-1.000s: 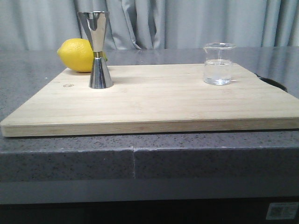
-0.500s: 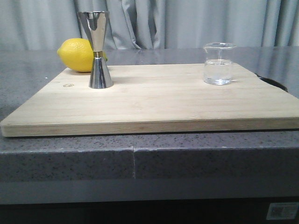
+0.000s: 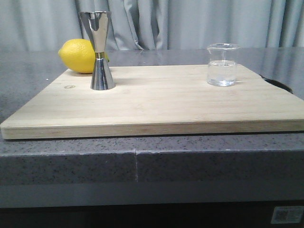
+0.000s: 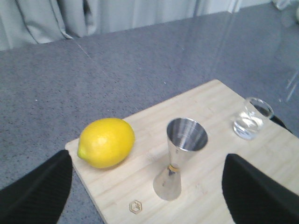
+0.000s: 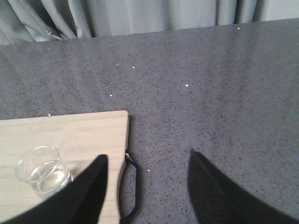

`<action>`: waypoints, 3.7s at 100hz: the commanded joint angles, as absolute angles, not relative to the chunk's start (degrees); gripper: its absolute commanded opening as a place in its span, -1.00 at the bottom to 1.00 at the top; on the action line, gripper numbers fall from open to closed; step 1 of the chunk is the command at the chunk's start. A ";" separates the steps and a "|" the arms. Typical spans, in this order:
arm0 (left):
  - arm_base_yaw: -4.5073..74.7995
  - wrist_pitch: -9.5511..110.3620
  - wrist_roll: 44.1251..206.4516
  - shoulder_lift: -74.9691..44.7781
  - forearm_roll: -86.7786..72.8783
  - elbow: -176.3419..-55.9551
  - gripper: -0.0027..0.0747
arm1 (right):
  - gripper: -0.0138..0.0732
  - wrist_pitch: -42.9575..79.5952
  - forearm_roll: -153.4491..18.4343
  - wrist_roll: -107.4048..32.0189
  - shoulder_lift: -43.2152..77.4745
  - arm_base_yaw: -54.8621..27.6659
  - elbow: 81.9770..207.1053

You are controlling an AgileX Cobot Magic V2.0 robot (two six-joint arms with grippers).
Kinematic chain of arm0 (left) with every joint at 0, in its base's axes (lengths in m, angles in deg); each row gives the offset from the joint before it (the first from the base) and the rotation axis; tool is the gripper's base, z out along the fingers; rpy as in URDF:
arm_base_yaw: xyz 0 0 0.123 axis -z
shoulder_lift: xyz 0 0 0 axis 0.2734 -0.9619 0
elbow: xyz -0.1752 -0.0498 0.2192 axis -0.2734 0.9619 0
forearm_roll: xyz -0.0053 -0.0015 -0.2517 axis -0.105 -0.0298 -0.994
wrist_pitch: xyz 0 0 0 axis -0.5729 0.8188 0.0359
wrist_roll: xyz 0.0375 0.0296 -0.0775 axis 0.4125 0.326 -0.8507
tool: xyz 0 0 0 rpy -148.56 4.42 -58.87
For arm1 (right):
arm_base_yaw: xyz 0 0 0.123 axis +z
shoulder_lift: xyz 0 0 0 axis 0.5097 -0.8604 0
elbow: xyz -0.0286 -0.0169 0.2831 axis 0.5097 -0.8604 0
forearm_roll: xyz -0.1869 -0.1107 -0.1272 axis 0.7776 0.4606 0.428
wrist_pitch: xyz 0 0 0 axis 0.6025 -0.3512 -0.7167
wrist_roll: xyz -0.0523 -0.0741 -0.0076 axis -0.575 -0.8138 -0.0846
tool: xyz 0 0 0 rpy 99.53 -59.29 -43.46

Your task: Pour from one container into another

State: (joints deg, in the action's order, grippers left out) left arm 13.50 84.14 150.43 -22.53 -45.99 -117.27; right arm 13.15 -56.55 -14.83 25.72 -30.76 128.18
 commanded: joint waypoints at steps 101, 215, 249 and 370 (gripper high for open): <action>14.66 109.53 192.93 -49.94 -69.84 -119.32 0.69 | 0.57 17.79 -53.99 -16.70 22.44 -30.58 130.32; 24.86 106.59 203.08 -60.37 -79.21 -119.32 0.39 | 0.57 18.51 -53.34 -16.70 22.39 -30.58 130.32; 24.86 106.80 203.08 -60.37 -79.25 -119.32 -0.09 | 0.56 18.51 -53.34 -16.70 22.39 -30.58 130.32; 30.98 110.27 203.08 -59.18 -77.35 -127.38 -0.98 | 0.56 28.40 -52.47 -18.23 22.31 -25.44 124.51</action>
State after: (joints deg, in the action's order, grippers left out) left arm 29.59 103.98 203.13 -62.33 -73.55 -125.10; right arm 20.39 -53.47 -17.41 21.96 -27.73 124.53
